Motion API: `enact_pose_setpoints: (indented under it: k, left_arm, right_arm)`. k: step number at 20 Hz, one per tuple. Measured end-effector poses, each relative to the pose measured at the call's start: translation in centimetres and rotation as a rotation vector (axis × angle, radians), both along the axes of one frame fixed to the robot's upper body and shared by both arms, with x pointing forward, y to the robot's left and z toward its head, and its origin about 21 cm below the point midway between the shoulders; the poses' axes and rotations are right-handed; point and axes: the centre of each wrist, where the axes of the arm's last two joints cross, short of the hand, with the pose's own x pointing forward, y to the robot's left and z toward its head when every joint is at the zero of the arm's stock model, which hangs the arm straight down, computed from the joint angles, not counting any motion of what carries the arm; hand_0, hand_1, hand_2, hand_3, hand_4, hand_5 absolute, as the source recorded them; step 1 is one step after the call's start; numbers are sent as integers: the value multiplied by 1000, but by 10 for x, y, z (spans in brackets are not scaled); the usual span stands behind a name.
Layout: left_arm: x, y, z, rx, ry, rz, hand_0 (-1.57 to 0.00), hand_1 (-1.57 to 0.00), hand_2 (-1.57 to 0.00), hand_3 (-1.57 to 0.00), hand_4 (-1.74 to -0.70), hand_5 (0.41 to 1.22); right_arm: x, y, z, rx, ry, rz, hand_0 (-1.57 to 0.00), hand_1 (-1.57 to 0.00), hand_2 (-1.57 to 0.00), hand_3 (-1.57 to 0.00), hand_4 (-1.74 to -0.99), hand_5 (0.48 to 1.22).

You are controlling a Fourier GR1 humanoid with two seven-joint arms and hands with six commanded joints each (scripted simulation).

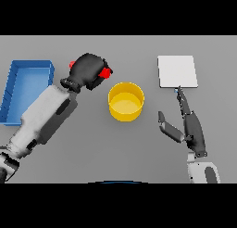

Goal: Pick up the red beaker and tilt it to pour out 1 green nut into yellow bowl. Pick up the yellow bowl and place it on the metallic measuring scale.

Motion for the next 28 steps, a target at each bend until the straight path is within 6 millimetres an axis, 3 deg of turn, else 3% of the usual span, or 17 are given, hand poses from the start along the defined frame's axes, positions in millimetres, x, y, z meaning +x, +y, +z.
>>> enact_pose_setpoints:
  k: [1,4,13,18,28]
  left_arm:
    - [3,-3,3,65,-5,-21,-1570,-1570,-1570,-1570,-1740,1193]
    - [10,-16,7,260,-26,-106,-1571,-1571,-1571,-1571,-1613,1206]
    - [16,-65,23,711,-57,-257,-1571,-1571,-1571,-1571,-1720,1219]
    - [18,-76,28,917,-132,-304,-1571,-1571,-1571,-1571,-1734,1220]
    - [13,-102,19,1229,-341,-434,-1571,-1571,-1571,-1571,-1731,1221]
  right_arm:
    - [0,1,1,8,-8,-5,1,1,1,1,-1264,717]
    - [1,-1,1,8,-12,-9,1,1,1,1,-1258,697]
    - [1,2,-4,9,-8,-33,1,1,1,1,-1195,647]
    - [1,3,1,-12,-14,-41,1,1,1,1,-1179,635]
    - [1,-1,0,-19,-11,-64,1,1,1,1,-1159,632]
